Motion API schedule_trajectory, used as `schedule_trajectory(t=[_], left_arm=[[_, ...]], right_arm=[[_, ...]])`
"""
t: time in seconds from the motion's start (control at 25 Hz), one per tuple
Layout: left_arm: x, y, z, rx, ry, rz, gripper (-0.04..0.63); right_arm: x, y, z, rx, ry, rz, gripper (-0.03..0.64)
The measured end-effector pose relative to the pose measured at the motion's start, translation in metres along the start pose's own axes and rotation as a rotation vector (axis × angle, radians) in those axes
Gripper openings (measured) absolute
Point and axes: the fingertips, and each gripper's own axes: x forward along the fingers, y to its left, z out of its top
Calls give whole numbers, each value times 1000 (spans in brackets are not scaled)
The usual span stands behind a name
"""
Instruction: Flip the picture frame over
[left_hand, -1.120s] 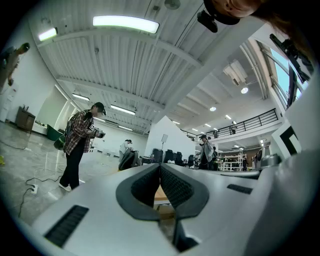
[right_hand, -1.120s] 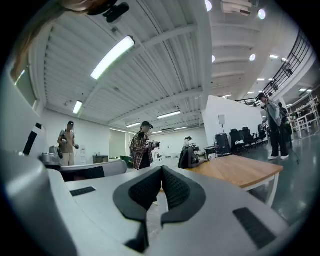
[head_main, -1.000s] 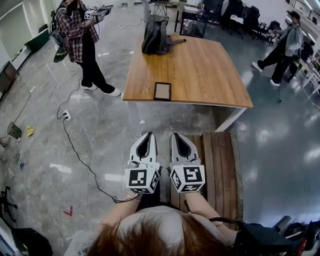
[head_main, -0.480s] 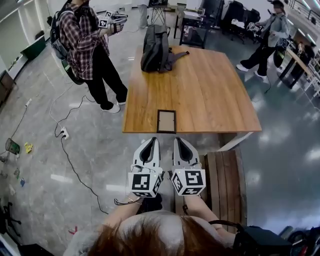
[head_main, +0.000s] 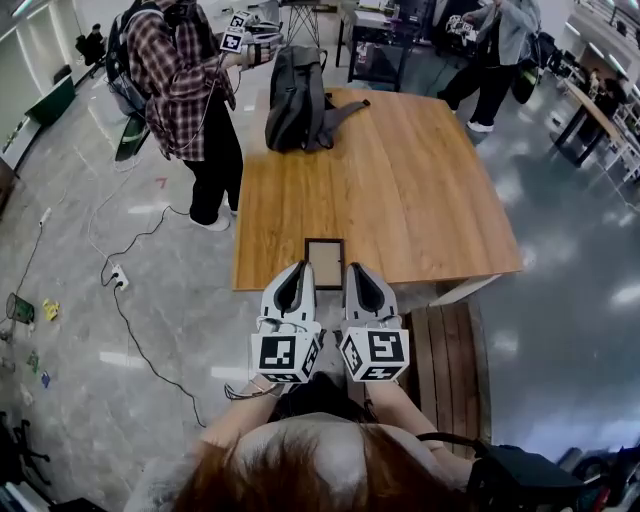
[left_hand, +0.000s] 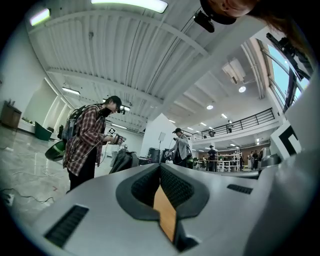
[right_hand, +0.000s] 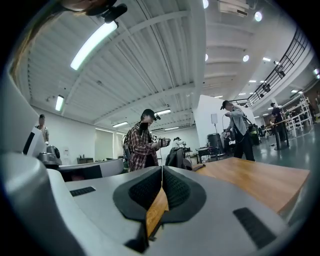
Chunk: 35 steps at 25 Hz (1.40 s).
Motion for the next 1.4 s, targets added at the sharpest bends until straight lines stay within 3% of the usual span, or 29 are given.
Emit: schedule_trajectory(t=[0.24,0.52,0.64,0.84,0.96,1.16,1.4], left_arm=[[6,2,-5,-44,11,38,8],[13,7,-8,-36,8,47,8],[10,16,-9,-35,13,65,8],[0,48,-10,-46,16,134,8],[-4,64,-13,-48,22,169,8],[-5,73,-16,-48,33,180,8],[-4,74,-19,-48,37,176,8]], right_arm=[[9,-7,0,-5,18,19,15],[21,-8,-8,4,31,32,15],[27,-3,-15,-40,55,66,15],[43,5,-54,-310,171,159,20],[48,13,-98,-510,287,249,134],[48,29,-165,-932,401,348,193],[52,30,-231,-1191,490,412,227]])
